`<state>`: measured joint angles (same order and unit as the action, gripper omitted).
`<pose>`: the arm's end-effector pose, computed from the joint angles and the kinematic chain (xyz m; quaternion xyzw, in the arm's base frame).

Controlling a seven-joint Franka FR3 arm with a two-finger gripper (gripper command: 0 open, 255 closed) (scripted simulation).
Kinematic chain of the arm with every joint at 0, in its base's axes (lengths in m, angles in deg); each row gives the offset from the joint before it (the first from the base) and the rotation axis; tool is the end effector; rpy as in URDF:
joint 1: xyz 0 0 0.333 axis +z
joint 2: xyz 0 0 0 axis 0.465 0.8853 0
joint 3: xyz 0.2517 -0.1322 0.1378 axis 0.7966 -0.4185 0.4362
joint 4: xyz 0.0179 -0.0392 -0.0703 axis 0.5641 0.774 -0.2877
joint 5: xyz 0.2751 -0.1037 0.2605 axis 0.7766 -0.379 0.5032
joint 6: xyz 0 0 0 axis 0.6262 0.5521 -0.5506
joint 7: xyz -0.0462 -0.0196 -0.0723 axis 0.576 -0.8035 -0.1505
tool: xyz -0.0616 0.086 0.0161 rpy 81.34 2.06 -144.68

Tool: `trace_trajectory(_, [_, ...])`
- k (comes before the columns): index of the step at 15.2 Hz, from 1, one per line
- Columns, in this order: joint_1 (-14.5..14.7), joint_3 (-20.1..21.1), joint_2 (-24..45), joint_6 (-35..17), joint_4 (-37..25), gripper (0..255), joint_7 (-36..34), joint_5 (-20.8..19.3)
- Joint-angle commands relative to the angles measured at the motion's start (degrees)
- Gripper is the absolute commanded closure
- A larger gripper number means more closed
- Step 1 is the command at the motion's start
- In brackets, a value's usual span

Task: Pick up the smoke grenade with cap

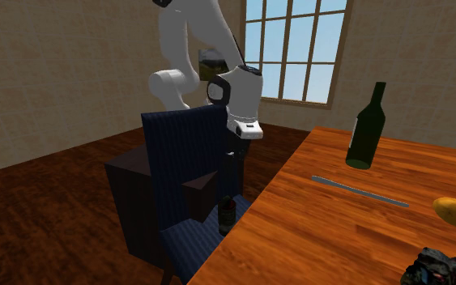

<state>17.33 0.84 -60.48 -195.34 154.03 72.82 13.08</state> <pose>0.3774 -0.2019 0.2246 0.9978 -0.0289 -0.0566 0.0191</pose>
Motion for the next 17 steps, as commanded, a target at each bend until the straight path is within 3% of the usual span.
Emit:
trace_trajectory(1, [-1.13, -0.06, 5.69, -3.74, -2.08, 0, 3.63, 3.61])
trace_trajectory(5, [-5.35, 2.62, 15.84, -8.65, -7.26, 0, 10.25, 10.75])
trace_trajectory(15, [-8.23, 5.88, 23.60, -14.03, -9.65, 0, 12.29, 13.70])
trace_trajectory(16, [-8.26, 5.88, 23.57, -14.08, -9.57, 255, 12.32, 13.70])
trace_trajectory(17, [-8.28, 5.88, 23.58, -14.10, -9.56, 255, 12.35, 13.70])
